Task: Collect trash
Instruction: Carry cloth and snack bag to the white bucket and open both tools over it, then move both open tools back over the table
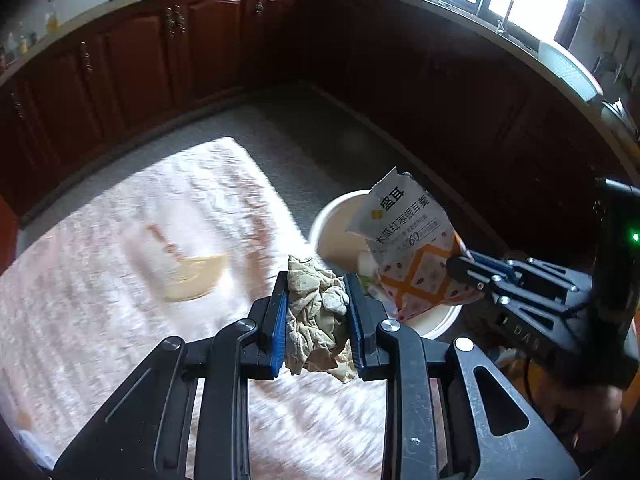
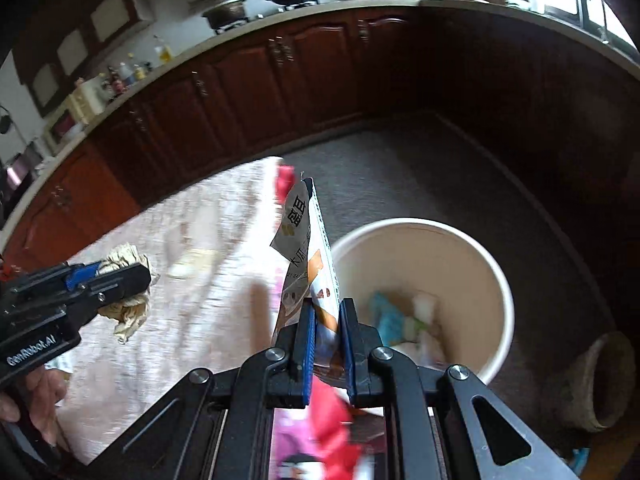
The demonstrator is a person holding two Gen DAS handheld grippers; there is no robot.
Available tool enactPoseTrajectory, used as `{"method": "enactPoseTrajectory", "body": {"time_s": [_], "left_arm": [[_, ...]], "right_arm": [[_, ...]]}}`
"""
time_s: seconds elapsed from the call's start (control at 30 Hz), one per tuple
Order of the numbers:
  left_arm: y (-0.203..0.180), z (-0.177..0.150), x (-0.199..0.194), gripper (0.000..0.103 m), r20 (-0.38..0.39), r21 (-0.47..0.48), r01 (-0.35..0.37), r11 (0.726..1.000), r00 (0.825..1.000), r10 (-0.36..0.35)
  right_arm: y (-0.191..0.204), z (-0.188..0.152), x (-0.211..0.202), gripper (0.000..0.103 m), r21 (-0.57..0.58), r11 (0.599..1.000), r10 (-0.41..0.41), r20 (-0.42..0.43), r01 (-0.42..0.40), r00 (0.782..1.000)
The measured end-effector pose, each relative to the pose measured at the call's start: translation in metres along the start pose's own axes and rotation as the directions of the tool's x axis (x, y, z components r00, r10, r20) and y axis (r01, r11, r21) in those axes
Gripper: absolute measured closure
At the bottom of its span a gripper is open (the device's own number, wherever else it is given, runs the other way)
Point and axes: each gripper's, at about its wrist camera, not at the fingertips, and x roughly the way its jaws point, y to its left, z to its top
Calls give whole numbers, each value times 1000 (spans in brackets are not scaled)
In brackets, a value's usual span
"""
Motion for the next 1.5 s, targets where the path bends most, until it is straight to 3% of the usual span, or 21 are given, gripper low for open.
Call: {"method": "enactPoseTrajectory", "body": {"time_s": [0.2,0.3,0.4,0.43,0.53,0.57,0.6,0.77,1.0,1.17,1.5], "left_arm": [[-7,9,38,78,-27,-32,45,998,999,-46],[-4,10,52,72,-35,-62,74,995,996,-76],[1,9,61,59,-37,-86,104,991,994,-108],[1,8,64,51,-38,-92,115,989,992,-119],[3,8,67,43,-36,-96,126,987,991,-130],[4,7,68,41,-42,-89,116,989,992,-120],[5,7,69,40,-46,-89,112,990,992,-116],[3,2,63,40,-47,-92,102,991,993,-107],[7,-2,50,40,-3,-62,35,997,999,-35],[7,-7,39,40,24,-57,9,998,1000,-8],[24,-15,7,40,64,-64,-91,994,993,95]], "right_arm": [[-30,-1,12,92,52,997,-52,-19,53,998],[-37,0,19,92,61,995,-79,-28,81,996],[-46,1,26,92,75,989,-122,-30,124,992],[-49,2,28,91,79,988,-131,-32,134,991],[-58,-1,36,83,100,983,-150,-54,155,987],[-60,-2,36,72,107,982,-151,-57,156,987],[-63,-3,37,66,122,981,-143,-59,150,988],[-65,-8,40,66,138,981,-129,-67,137,989],[-59,-11,38,65,140,982,-122,-64,129,991],[-45,-9,31,60,111,984,-139,-35,142,990],[-7,-6,18,58,59,992,-109,-7,109,994]]}}
